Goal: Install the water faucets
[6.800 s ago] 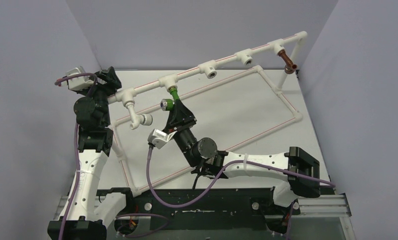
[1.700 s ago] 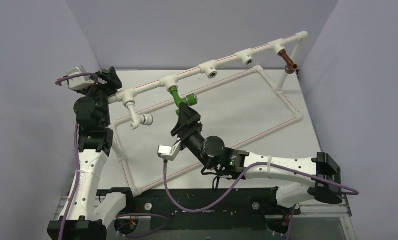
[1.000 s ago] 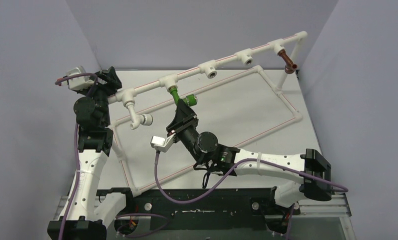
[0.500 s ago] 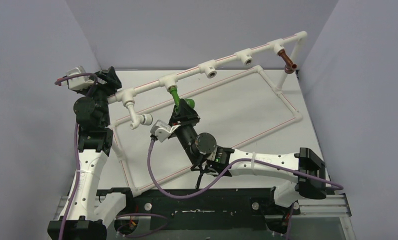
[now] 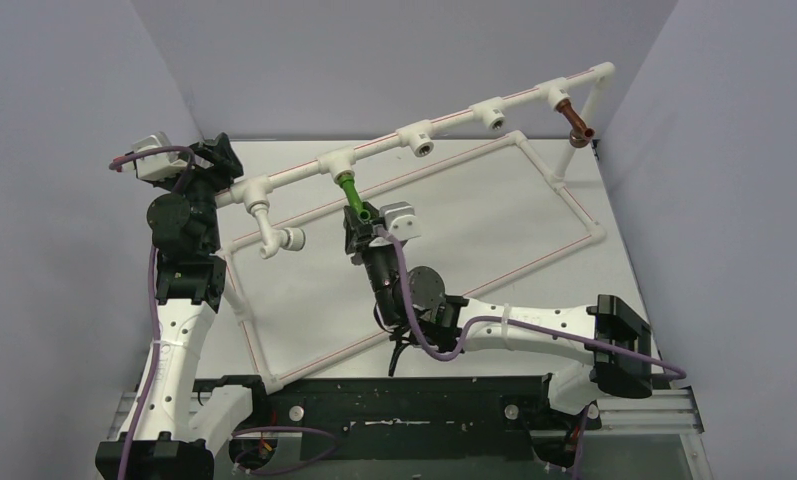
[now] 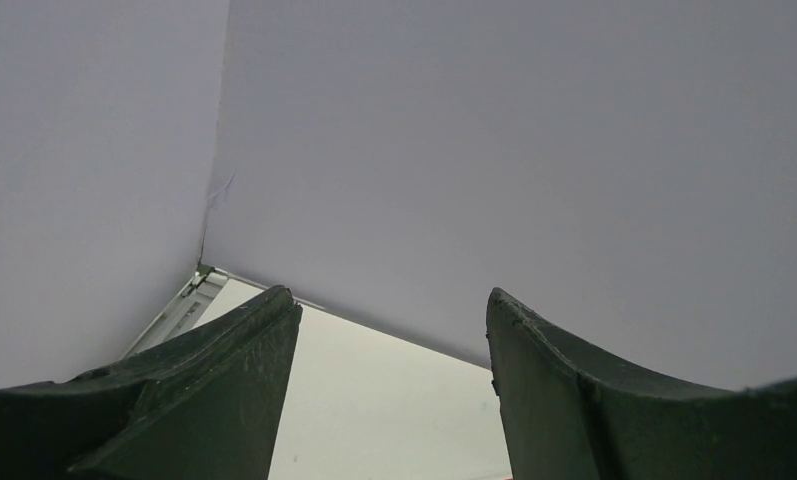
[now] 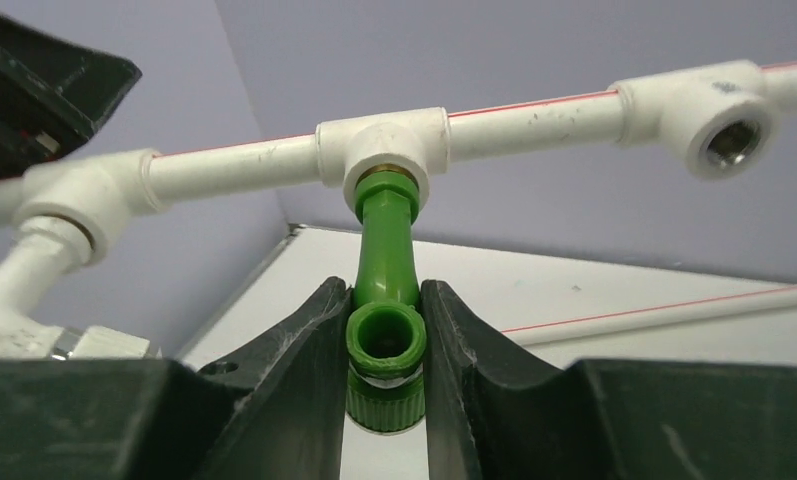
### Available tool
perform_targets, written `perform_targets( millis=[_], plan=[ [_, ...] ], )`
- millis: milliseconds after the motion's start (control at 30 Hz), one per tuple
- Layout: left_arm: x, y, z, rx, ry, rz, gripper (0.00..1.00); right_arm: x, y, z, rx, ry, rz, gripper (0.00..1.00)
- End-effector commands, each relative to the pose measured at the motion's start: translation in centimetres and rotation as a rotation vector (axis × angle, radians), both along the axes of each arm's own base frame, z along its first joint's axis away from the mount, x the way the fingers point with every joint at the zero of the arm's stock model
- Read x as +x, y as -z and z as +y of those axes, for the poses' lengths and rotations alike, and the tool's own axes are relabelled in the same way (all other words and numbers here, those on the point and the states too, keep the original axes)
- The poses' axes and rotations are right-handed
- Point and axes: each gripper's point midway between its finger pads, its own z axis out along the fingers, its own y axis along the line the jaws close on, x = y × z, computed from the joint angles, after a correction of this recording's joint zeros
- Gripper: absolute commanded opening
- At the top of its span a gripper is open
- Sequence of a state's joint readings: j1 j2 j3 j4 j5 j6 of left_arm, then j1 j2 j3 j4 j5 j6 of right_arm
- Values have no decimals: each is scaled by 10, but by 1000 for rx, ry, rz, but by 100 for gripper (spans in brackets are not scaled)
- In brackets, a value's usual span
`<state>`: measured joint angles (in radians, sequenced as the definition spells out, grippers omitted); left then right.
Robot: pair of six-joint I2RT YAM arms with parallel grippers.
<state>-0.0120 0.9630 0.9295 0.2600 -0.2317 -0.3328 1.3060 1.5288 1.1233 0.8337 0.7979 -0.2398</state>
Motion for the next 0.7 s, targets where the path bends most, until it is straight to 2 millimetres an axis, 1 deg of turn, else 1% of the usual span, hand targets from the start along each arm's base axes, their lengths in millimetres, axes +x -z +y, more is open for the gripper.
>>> perform_targets(
  millis=[0,200,333,367,533,667],
  plan=[
    [-6,151,0,18,7,493,66,-16,-37,6,532,-169,107,0],
    [-6,150,0,17,8,490,66,-18,-36,-2,841,-223,231,0],
    [-5,152,0,17,10,493,66,-21,-41,-5,1049,-283,316,0],
    [-5,152,0,15,10,493,66,-22,-41,-5,1071,-294,329,0],
    [-5,153,-2,16,12,496,66,-20,-34,-12,1314,-358,441,0],
    [-4,154,-1,16,8,500,66,-17,-32,-4,1445,-397,572,0]
  ],
)
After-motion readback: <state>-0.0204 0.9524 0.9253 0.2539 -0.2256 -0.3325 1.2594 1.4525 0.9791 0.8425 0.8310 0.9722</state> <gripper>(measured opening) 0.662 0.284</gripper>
